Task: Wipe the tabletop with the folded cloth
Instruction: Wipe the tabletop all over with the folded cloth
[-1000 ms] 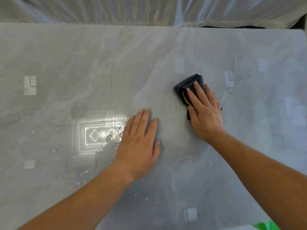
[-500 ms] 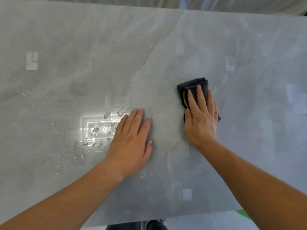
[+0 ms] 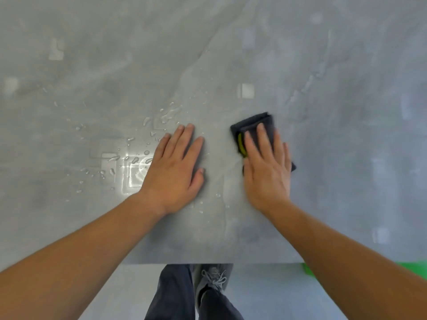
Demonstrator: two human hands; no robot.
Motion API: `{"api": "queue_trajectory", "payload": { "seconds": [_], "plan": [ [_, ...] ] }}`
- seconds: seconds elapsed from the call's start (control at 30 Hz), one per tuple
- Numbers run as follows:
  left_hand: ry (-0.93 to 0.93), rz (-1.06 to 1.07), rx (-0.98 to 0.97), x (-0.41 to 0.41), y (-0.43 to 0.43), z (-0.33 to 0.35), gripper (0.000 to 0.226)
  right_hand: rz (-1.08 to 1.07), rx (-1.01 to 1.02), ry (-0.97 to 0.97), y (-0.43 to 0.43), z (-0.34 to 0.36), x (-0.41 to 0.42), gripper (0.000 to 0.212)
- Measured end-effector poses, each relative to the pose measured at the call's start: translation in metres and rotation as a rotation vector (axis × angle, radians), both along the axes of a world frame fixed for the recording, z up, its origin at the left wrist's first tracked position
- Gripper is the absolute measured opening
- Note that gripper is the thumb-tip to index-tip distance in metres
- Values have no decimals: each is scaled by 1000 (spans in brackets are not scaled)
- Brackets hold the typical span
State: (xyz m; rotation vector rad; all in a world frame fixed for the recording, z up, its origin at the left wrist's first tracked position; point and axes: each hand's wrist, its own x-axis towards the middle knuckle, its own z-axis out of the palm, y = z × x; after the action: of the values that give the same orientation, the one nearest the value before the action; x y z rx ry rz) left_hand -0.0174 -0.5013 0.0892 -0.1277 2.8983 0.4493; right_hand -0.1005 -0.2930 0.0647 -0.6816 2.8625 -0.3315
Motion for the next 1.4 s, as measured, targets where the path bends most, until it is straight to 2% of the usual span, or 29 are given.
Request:
{"api": "queue_trajectory", "payload": {
  "seconds": [0.1,0.17,0.2,0.27,0.33,0.37,0.43,0.5,0.57,0.63,0.73,0.8,0.93,1.03,1.1,1.2,1.23,1.3,1.4],
  "plan": [
    [-24,7,5,27,15,9,63,325,14,-20,21,1,40,57],
    [-38,9,6,45,24,13,62,424,23,-15,34,3,27,55],
    [-45,7,7,53,28,15,61,389,22,-15,36,3,16,55],
    [-58,11,7,68,34,17,60,162,-10,-47,35,5,-3,55],
    [-69,26,-3,78,37,18,60,-42,-37,-71,25,5,3,55],
    [-75,31,-8,82,37,19,59,-66,-31,-54,21,5,17,55],
    [-80,44,-11,90,37,18,59,42,-35,-25,20,5,59,54],
    [-88,57,-12,97,35,18,60,240,-43,-45,34,5,96,53],
    [-96,49,-25,105,33,16,60,388,-16,-50,51,3,101,53],
    [-103,44,-31,114,30,13,59,342,-12,-27,58,1,85,53],
    [-96,69,-24,128,25,10,59,-34,-50,-77,51,5,64,54],
    [-95,87,-23,137,20,9,59,-116,-33,-75,42,7,79,54],
    [-88,124,-10,152,11,8,61,153,23,-47,40,7,159,57],
    [-82,169,9,160,4,7,65,286,23,-71,53,5,167,55],
    [-83,179,7,165,-2,6,66,156,-12,-73,52,5,154,54],
    [-88,192,-10,172,-12,5,64,-247,-30,-95,28,7,145,55],
    [-88,193,-9,174,-16,5,63,-307,-15,-89,14,8,152,55],
    [-77,186,5,176,-22,5,62,-223,14,-57,-10,8,178,58],
    [-49,189,43,176,-27,9,61,108,16,-37,-29,4,217,56]
  ]
}}
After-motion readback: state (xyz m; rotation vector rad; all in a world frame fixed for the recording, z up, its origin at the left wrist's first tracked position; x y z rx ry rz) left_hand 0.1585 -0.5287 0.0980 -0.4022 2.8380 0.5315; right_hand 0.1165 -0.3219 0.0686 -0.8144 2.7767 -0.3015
